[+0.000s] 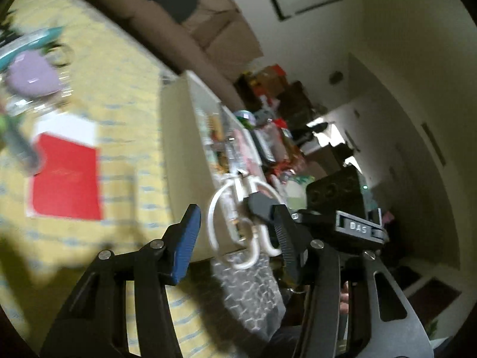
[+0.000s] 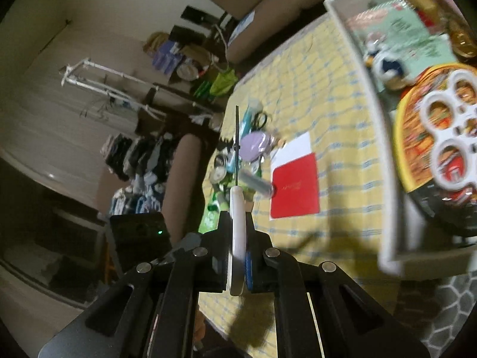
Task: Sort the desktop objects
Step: 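Carry the scissors into the white bin and open the right tool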
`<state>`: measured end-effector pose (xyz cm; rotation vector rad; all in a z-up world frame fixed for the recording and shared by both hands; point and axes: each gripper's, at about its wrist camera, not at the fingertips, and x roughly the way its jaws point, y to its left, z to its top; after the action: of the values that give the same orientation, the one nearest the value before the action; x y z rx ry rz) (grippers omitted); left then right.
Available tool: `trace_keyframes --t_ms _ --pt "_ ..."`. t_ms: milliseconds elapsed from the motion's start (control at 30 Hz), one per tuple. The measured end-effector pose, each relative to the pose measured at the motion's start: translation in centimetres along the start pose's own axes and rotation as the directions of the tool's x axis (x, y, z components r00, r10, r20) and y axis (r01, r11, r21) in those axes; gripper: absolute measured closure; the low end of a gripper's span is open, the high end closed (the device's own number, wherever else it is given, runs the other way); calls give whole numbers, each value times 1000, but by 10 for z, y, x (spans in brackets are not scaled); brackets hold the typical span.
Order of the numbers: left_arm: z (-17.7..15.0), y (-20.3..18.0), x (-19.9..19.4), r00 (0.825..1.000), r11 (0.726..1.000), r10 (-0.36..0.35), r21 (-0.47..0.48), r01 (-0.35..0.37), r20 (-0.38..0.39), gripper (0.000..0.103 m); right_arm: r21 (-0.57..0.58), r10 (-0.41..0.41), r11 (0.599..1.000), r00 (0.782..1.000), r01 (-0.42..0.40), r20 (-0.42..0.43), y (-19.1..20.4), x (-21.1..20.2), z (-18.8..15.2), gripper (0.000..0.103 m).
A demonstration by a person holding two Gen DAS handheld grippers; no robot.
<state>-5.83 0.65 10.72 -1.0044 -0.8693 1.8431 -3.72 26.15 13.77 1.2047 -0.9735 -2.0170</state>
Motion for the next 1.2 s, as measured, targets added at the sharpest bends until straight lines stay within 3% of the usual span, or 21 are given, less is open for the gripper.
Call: trace_keyframes --t_ms 300,433,600,733,1000,1100,1200 --pt "-4 -57 98 996 995 2 102 7 -87 60 64 12 998 991 -21 136 -50 -92 22 96" --pt "-18 -80 150 982 977 119 194 -89 -149 60 101 -7 995 984 -12 179 -80 -129 27 96" --pt "-35 -96 194 957 948 217 277 -158 -195 60 167 -59 986 979 26 194 -129 -155 32 96" --pt "-42 -100 213 941 926 270 323 -196 -204 60 162 -126 982 977 98 174 -146 -164 33 96" --pt "-52 -99 226 912 888 356 378 -262 -205 59 134 -183 978 966 160 181 -153 -160 32 96" --pt "-55 -98 227 908 883 366 384 -271 -202 60 110 -221 973 956 203 192 -148 -158 29 96" --pt "-51 -100 225 915 888 353 379 -261 -196 59 124 -174 981 962 151 208 -149 -169 31 96"
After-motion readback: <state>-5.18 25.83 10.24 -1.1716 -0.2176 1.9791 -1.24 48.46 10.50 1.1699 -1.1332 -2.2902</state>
